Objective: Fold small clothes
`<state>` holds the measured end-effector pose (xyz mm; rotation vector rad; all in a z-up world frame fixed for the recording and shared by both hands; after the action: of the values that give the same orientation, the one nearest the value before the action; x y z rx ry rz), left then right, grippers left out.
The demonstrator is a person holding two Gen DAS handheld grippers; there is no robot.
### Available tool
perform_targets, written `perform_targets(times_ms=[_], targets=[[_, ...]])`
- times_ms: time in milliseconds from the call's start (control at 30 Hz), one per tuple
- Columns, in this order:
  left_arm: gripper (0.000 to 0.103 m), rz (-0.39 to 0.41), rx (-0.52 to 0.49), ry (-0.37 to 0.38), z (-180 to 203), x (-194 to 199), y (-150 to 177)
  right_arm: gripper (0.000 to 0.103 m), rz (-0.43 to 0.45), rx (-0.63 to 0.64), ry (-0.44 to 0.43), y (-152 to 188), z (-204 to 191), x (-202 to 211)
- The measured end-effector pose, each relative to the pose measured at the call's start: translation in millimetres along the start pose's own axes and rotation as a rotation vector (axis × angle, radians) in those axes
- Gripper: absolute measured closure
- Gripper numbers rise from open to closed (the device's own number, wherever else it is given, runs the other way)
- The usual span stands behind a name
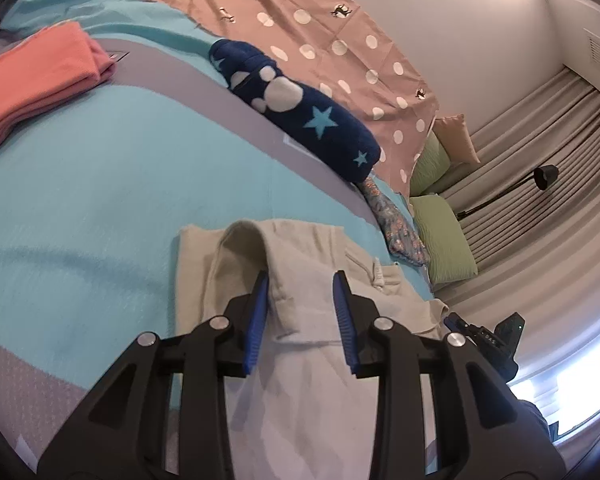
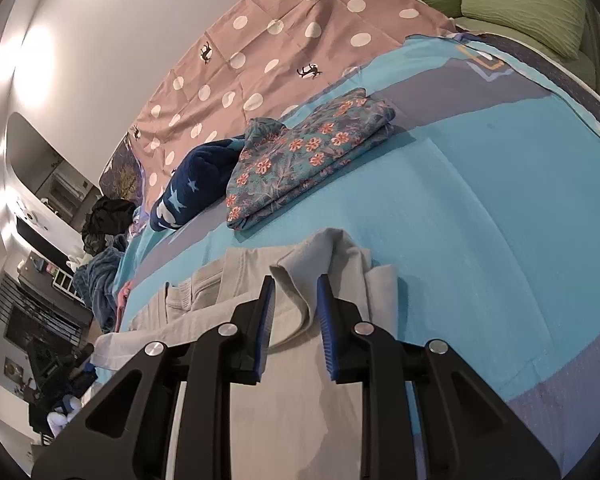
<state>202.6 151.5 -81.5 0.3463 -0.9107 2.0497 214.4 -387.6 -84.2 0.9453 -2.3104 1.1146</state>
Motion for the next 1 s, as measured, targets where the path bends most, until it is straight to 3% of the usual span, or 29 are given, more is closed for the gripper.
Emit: perform_targets(times_ms=[33, 133, 233, 300, 367, 400, 567, 600, 667, 700, 800, 867, 1000], targets=[[0.072, -0.002, 0.000, -0.002, -0.4, 0.4, 0.7, 0.065, -0.004, -0.002, -0.003, 0.7, -0.8, 1.2], [0.073, -0.010, -0.012, -0.003, 3.0, -1.4, 2.0, 0.050, -0.014, 0.044, 0.019, 3.4, -9.3, 2.2], [0.087, -0.026, -0.042, -0.003, 9.9, -5.5, 1.3, 0.050, -0.036, 0.092, 0.062, 4.2, -18.1, -7.6], [0.088, -0.032, -0.052, -0.002, 13.6, -8.4, 0.3, 0.051, -0.067, 0.110, 0.106, 3.9, -20.8, -20.1], [0.092, -0.035, -0.055, 0.009, 18.1, -11.7, -4.2, 0.088, -0.084, 0.110, 0.137, 2.0, -19.3, -29.4], [0.092, -0.033, -0.049, 0.016, 19.3, -12.5, -7.0, 0.100, -0.085, 0.092, 0.135, -0.7, -16.9, -31.9], [0.093, 0.021, -0.024, 0.005, 20.3, -20.4, -37.5, 0.101, 0.035, -0.098, -0.085, -37.9, -2.5, -23.5], [0.093, 0.036, -0.001, -0.006, 14.6, -24.3, -47.3, 0.099, 0.062, -0.147, -0.105, -46.0, 3.4, -24.5], [0.089, 0.069, 0.064, -0.053, -4.4, -32.8, -62.2, 0.067, 0.076, -0.205, -0.058, -54.1, 13.2, -27.1], [0.088, 0.063, 0.099, -0.069, -14.4, -38.2, -65.6, 0.058, 0.071, -0.217, -0.020, -54.7, 17.9, -28.7], [0.066, 0.056, 0.145, -0.092, -29.0, -44.4, -61.4, 0.058, 0.042, -0.130, 0.016, -45.0, 14.3, -27.4], [0.059, 0.076, 0.083, -0.097, -23.8, -37.7, -55.2, 0.058, 0.019, -0.068, 0.055, -36.0, 13.5, -26.0], [0.055, 0.055, 0.033, -0.106, -19.1, -29.3, -50.2, 0.058, -0.017, -0.030, 0.104, -26.0, 22.5, -25.6]])
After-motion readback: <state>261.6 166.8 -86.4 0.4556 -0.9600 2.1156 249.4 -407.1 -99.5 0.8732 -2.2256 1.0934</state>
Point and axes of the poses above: each gripper's, at about its wrist camera, not at the fingertips, and x roughly against the way its jaws point, z to its right, y to its underside, the point moved 1 cm from there along -x, roughly the way its jaws point, and after that the axes turned 1 degree about -x, right-handed, at the moved point
